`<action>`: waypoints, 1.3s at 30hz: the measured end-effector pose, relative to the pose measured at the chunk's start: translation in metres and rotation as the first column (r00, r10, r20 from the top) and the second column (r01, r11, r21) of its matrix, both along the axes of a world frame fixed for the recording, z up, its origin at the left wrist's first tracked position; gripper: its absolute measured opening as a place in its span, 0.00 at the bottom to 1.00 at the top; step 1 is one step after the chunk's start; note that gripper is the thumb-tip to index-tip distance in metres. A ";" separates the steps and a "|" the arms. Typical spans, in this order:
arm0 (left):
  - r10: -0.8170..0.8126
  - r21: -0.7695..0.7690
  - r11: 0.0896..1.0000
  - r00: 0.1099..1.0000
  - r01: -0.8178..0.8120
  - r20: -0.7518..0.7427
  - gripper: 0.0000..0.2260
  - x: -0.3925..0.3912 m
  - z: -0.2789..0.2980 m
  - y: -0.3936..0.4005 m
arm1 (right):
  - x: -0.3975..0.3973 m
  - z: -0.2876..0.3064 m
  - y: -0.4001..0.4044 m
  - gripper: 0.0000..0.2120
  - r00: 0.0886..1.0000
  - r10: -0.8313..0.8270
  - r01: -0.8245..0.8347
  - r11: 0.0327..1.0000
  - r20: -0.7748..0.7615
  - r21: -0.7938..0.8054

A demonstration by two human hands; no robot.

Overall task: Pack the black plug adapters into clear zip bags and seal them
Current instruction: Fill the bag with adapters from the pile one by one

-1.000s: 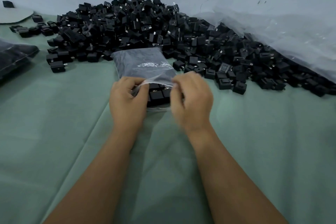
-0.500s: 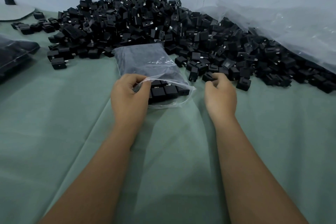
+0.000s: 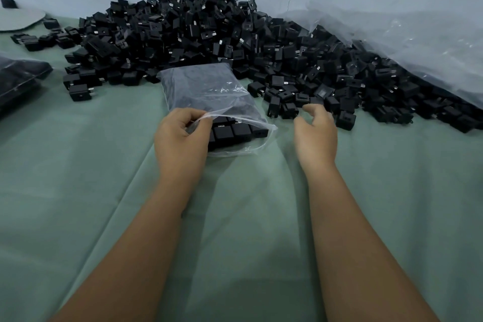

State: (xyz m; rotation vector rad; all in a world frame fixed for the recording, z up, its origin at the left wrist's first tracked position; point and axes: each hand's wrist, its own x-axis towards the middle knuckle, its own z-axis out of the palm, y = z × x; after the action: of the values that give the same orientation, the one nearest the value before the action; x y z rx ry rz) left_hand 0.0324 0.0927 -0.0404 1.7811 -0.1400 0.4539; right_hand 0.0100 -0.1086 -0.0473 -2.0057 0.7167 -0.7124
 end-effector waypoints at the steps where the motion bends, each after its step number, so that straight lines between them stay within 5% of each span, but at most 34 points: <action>1: 0.001 0.000 1.000 1.000 -0.001 -0.003 0.05 0.000 0.000 0.000 | 0.000 0.000 -0.001 0.16 1.000 -0.009 0.010 1.000 -0.015 0.011; 7: -0.005 -0.014 1.000 1.000 0.005 -0.026 0.04 0.000 0.000 0.000 | 0.004 -0.003 -0.001 0.20 0.960 0.053 -0.135 0.948 -0.274 -0.289; 13: -0.012 -0.026 1.000 0.999 0.011 -0.030 0.04 -0.001 0.000 0.000 | 0.003 -0.004 0.000 0.18 0.954 0.043 -0.149 0.927 -0.297 -0.345; 17: -0.013 -0.026 1.000 0.999 0.012 -0.036 0.04 -0.001 0.000 0.000 | 0.001 0.003 0.002 0.13 0.999 -0.029 0.033 0.989 0.027 -0.144; 22: -0.010 -0.028 1.000 0.999 0.009 -0.044 0.04 0.000 -0.001 -0.001 | -0.009 0.021 0.023 0.09 0.868 -0.169 0.103 0.981 0.467 0.163; 27: -0.011 -0.034 0.999 0.999 0.010 -0.050 0.04 0.000 0.001 0.000 | -0.013 0.021 0.060 0.09 0.857 0.106 -0.110 0.994 0.505 -0.022; 30: -0.006 -0.019 1.000 1.000 0.006 -0.023 0.04 0.001 0.001 -0.001 | -0.014 0.017 0.083 0.08 0.831 0.323 -0.221 0.939 0.453 -0.265; 34: 0.009 0.035 0.999 0.996 -0.013 0.088 0.07 0.000 0.002 0.000 | -0.013 0.015 0.091 0.10 0.795 0.461 -0.173 0.796 0.395 -0.580; 39: 0.029 0.043 0.998 0.994 -0.034 0.109 0.08 0.002 0.002 0.000 | -0.009 0.012 0.086 0.10 0.825 0.481 -0.107 0.650 0.298 -0.752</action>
State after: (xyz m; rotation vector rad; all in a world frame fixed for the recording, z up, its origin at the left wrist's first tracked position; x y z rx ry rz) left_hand 0.0339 0.0922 -0.0388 1.8050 -0.1991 0.5744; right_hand 0.0015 -0.0227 -0.0349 -2.3878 -0.2777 -1.3606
